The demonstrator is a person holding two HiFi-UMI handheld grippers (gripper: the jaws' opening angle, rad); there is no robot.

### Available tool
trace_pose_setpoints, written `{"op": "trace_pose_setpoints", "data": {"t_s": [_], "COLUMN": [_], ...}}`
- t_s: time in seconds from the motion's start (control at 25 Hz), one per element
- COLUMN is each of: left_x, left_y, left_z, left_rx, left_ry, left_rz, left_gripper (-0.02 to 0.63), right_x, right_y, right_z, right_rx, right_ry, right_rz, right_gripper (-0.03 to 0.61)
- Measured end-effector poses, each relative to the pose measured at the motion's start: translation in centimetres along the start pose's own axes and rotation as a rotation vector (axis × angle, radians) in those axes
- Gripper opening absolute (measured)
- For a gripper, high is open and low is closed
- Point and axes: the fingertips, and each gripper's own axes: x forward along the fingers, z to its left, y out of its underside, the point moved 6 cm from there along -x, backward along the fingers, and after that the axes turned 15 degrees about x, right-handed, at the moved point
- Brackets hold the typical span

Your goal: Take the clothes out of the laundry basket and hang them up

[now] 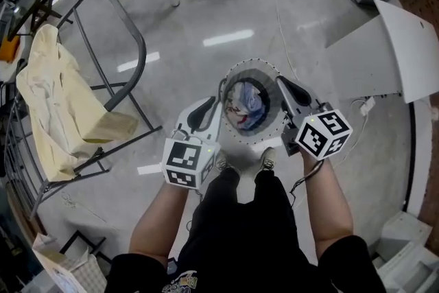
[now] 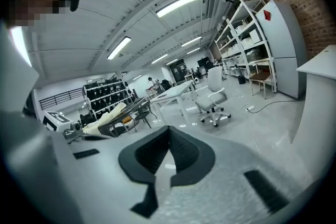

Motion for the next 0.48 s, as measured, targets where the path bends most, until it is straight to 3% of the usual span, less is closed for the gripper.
{"op": "trace_pose_setpoints", "data": {"t_s": [0.08,0.16,0.28,0.48], "left_x": [1.0,2.1,3.8,6.4], "left_y": [1.6,2.9,4.7,7.7], "left_z": [0.1,0.2,-0.4,-1.7], "left_rx": [-0.012,-0.035,-0.066,-0.083], "left_ry": [0.002,-0.001,-0.012,-0.081], "left_rz": [0.019,0.033,0.057,0.069], "left_gripper": [0.018,0.036,0.108,0.154], "right_x": [1.1,2.2,3.4,5.7], "right_y": [0.8,1.7,2.9,6.1], "right_z": [-1.3,-2.8,-5.5,-10.8], "right_rx": [0.014,0.024,0.036,0.059], "right_ry": [0.003,0.002,0.001,0.005], "right_rz": [0.013,0.033,0.07,0.143], "right_gripper": [0.012,0.085,0.111,0.151]}}
